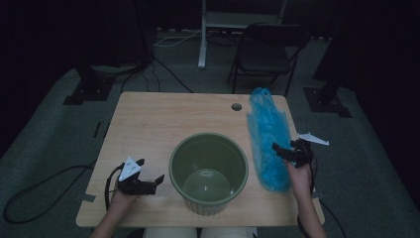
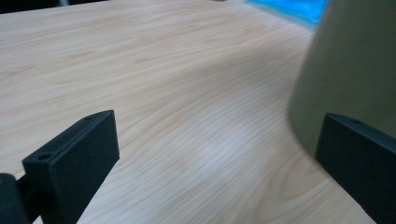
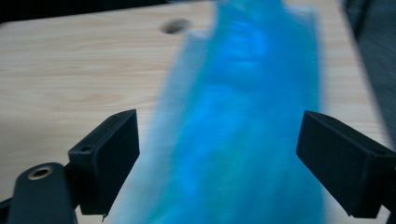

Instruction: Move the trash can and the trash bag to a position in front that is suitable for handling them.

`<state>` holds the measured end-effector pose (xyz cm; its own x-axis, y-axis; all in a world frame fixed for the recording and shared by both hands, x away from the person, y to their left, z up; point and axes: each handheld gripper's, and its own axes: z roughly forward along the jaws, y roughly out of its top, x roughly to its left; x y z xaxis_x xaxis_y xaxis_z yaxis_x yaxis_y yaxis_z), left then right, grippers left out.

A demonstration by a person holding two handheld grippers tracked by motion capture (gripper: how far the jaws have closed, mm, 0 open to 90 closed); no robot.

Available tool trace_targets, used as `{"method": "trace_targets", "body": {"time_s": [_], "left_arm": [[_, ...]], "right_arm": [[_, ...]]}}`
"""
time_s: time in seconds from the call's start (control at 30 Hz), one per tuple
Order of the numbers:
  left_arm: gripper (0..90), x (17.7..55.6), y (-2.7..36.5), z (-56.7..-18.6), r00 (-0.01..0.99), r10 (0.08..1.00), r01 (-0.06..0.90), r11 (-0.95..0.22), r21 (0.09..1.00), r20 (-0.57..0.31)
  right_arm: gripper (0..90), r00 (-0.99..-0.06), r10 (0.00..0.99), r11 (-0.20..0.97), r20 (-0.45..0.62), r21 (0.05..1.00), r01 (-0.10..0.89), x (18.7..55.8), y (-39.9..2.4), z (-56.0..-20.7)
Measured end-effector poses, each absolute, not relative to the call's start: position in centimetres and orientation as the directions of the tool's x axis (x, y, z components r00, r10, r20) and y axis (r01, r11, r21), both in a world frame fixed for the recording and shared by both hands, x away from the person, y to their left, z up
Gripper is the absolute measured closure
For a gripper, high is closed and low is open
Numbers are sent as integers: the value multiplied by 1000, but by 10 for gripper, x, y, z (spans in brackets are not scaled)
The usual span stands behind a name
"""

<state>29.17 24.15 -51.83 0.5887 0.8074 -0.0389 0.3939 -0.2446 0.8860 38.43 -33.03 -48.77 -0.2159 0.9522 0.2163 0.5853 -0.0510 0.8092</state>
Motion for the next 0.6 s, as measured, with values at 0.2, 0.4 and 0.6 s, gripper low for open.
{"method": "trace_targets", "body": {"time_s": [0.2,0.4,0.6], "left_arm": [[2,285,263,-528,553,832,413,-241,878,-32],[2,283,273,-531,529,847,417,-205,886,-53],[2,283,279,-538,513,856,432,-196,880,-61]], "right_arm": [[128,-135,968,-72,210,753,654,406,-349,-512],[165,-113,973,-69,203,718,693,409,-349,-532],[289,-113,974,-60,197,701,710,408,-346,-541]]}}
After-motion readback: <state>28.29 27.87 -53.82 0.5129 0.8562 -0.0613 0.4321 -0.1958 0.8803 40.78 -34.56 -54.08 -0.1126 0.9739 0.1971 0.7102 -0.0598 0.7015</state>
